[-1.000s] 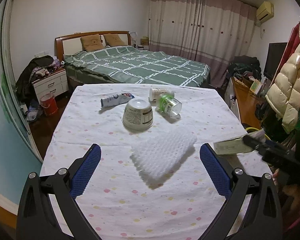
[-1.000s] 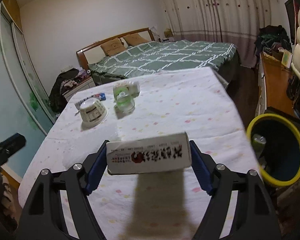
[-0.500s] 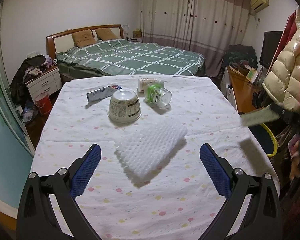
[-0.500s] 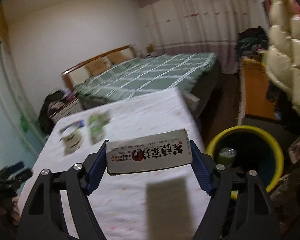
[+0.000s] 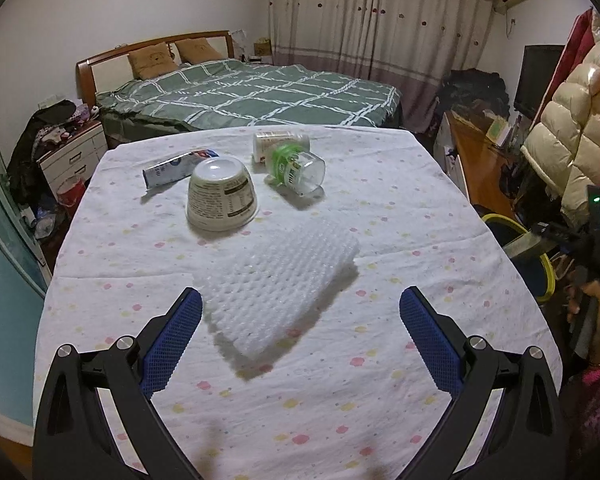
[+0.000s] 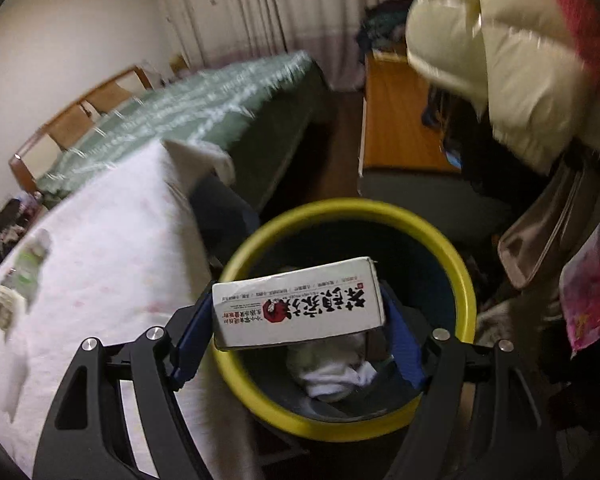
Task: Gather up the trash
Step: 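Carry the paper box over the yellow bin and open the right tool, then grasp the white foam mesh net with the left tool and lift it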
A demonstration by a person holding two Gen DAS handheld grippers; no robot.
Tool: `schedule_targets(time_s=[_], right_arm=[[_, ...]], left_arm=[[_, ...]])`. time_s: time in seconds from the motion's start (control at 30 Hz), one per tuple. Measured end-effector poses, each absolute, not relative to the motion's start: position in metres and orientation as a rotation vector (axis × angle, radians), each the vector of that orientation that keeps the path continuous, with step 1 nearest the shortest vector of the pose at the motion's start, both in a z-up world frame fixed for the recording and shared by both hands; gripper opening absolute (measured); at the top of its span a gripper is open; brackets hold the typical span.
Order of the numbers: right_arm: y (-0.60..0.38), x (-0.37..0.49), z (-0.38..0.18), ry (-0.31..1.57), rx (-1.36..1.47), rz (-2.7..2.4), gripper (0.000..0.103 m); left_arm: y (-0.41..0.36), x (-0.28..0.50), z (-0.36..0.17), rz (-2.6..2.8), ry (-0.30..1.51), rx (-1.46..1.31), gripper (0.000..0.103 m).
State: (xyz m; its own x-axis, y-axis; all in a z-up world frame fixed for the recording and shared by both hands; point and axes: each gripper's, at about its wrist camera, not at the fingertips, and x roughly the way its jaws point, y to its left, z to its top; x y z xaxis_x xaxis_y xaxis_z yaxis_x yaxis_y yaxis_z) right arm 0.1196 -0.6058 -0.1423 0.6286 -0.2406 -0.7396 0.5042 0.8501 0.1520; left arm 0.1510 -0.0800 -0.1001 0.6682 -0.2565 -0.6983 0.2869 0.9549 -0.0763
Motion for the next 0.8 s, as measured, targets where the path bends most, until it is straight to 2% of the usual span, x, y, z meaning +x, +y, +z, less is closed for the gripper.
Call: schedule_targets(time_s=[0.23, 0.33, 0.8], right_arm=[[-0.613, 0.128, -0.174, 0.853, 0.372, -0.479, 0.073], [-0.613, 0.127, -0.172, 0.842, 0.364, -0.482, 0.078], [-0.596, 0.118, -0.148, 0.802, 0.336, -0.448, 0.079]], left_arm=[[-0.083, 0.156, -0.106, -0.299, 0.804, 0.051, 0.098], [-0.084, 0.159, -0.108, -0.301, 0.812, 0.054, 0.098], [-0.092, 0.205, -0.137, -0.460, 0.869, 0.140, 0.098]])
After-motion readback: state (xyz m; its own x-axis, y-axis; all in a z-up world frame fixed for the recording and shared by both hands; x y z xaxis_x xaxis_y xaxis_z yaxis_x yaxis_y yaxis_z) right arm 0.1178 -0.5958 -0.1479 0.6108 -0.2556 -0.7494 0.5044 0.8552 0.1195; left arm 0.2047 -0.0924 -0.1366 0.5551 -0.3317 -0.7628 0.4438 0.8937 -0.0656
